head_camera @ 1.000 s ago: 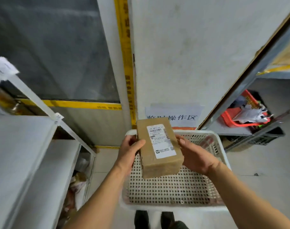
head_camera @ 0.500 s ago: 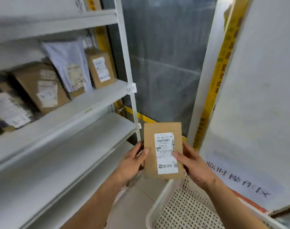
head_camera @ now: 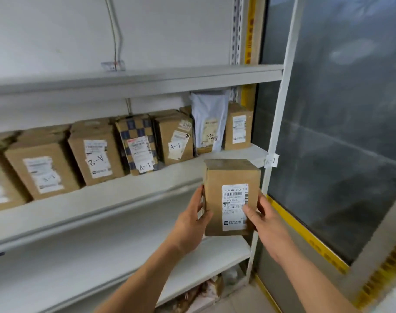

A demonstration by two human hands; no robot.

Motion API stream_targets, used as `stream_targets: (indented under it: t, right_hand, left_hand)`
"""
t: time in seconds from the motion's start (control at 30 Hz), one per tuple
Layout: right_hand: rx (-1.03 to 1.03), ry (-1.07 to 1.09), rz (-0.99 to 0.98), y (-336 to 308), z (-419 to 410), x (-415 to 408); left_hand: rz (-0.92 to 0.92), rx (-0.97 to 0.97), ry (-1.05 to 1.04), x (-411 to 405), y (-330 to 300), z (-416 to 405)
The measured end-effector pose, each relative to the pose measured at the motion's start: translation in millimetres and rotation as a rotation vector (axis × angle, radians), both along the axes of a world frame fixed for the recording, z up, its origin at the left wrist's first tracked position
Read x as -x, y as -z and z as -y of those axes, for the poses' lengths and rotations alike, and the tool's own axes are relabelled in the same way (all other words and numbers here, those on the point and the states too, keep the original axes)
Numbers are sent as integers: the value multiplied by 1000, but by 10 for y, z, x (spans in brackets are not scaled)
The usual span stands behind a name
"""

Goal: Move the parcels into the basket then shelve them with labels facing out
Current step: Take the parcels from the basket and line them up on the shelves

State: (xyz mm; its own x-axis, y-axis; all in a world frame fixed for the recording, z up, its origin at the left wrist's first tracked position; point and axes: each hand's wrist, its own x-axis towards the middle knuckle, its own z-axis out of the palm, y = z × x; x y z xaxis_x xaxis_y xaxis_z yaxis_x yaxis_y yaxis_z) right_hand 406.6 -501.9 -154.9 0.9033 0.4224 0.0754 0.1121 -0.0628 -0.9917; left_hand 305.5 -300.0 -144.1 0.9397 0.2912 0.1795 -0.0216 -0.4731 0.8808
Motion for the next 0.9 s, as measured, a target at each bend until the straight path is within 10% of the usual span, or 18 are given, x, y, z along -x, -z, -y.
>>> stream_targets:
  t: [0.9]
  right_hand:
    - [71, 178, 147, -408, -1053, -2150]
  left_hand:
    - [150, 109, 15, -2355, -252, -1044]
